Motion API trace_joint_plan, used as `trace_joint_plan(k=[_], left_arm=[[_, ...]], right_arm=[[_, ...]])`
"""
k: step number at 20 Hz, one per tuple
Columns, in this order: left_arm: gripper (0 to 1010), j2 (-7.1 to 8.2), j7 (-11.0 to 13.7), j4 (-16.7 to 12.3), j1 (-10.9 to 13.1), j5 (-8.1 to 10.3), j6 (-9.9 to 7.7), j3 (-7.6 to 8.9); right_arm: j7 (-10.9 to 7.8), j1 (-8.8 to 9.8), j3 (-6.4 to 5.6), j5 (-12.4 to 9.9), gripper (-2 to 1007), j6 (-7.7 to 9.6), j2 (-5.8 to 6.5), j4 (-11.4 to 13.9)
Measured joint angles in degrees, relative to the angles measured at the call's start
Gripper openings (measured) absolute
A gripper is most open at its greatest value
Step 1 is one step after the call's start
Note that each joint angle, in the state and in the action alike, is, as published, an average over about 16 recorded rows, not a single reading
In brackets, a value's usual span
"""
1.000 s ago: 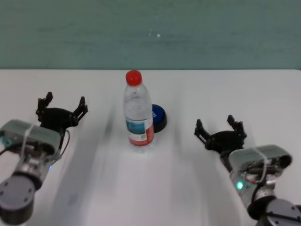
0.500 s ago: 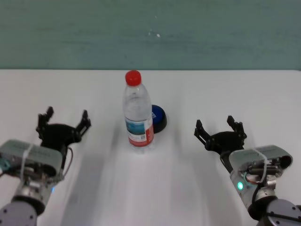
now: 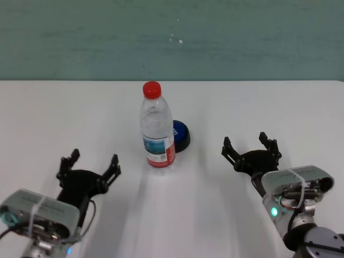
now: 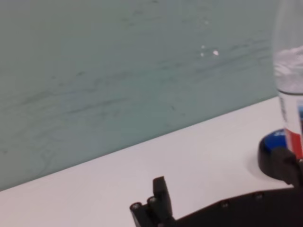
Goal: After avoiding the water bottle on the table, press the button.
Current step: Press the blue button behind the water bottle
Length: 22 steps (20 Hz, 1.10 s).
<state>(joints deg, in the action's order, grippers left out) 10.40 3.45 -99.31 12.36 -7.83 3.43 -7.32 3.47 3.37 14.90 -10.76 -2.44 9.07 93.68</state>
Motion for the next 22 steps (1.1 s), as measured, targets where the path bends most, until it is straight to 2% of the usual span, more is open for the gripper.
trace_joint_plan(k=[5,11,17,22], left_arm=[[1000,0.4,1.7,-1.2,3.0,0.02,1.29,-0.02],[1000,1.24,3.4,-1.6,5.1,0.85,4.43,0.49],[1000,1.74,4.4,-1.2,5.4,2.23,6.88,1.23],[1000,2.03,5.0,-0.4,4.8,2.9,8.13,1.48]], right_arm=[[0.0,0.0,0.0,0.0,1004,0.0,0.0,0.0],[0.0,0.0,0.0,0.0,1004,0.0,0.0,0.0],[0.0,0.0,0.0,0.0,1004,0.0,0.0,0.0],[0.0,0.0,0.0,0.0,1004,0.0,0.0,0.0]])
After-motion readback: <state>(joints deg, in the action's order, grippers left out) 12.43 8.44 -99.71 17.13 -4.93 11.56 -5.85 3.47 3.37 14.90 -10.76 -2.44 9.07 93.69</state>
